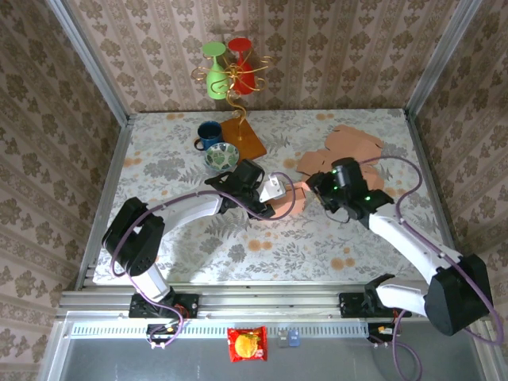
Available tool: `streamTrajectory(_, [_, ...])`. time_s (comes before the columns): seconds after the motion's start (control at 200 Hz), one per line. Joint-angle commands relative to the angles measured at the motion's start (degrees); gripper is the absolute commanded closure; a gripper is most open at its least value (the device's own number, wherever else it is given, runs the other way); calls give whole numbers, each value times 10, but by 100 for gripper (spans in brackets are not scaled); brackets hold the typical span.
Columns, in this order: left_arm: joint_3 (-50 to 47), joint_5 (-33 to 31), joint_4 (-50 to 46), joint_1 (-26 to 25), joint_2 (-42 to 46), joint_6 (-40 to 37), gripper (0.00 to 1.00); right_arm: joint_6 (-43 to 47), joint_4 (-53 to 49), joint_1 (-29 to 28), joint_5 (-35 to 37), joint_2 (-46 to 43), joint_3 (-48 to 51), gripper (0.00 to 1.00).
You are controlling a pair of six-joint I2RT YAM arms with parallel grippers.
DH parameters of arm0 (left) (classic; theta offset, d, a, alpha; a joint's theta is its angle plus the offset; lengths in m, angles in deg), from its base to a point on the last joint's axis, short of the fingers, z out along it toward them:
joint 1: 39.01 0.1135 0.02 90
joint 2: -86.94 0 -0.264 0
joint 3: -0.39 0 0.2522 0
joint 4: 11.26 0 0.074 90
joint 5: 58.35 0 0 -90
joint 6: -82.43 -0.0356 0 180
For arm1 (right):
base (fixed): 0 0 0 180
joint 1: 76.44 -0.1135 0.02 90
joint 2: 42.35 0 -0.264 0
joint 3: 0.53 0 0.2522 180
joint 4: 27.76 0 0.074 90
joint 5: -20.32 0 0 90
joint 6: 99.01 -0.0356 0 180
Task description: Fold the paper box
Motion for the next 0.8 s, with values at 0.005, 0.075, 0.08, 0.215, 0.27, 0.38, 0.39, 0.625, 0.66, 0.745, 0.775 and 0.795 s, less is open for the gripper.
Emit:
streamTrajectory(0.005, [14, 17, -18, -1, 8, -26, 45, 266, -95, 68, -80, -14, -39, 55])
streamTrajectory(0.075, [14, 18, -21, -1, 10, -36, 46, 382, -127, 99, -129, 3, -68, 56])
streamTrajectory(0.08, [13, 18, -22, -1, 10, -37, 46, 385, -130, 100, -133, 5, -70, 56])
streamTrajectory(0.215, [14, 26, -31, -1, 13, -56, 46, 539, -228, 104, -146, 80, -157, 60])
streamTrajectory(0.27, [14, 26, -33, 0, 11, -59, 46, 568, -236, 103, -149, 99, -174, 59])
streamTrajectory(0.38, [13, 29, -36, 0, 12, -60, 46, 618, -256, 92, -142, 134, -203, 55])
streamTrajectory(0.39, [13, 29, -36, 0, 12, -60, 46, 622, -260, 90, -138, 140, -205, 55])
streamTrajectory(0.625, [15, 30, -37, 2, 13, -63, 46, 670, -265, 35, -90, 195, -231, 51])
streamTrajectory(0.66, [17, 29, -38, 2, 12, -63, 46, 671, -262, 25, -79, 198, -232, 51])
streamTrajectory(0.745, [20, 31, -42, 4, 10, -65, 47, 669, -257, 19, -71, 205, -232, 52])
streamTrajectory(0.775, [22, 32, -43, 4, 10, -65, 47, 666, -256, 19, -67, 205, -230, 53])
streamTrajectory(0.795, [22, 32, -44, 5, 10, -65, 47, 665, -254, 19, -66, 205, -229, 54])
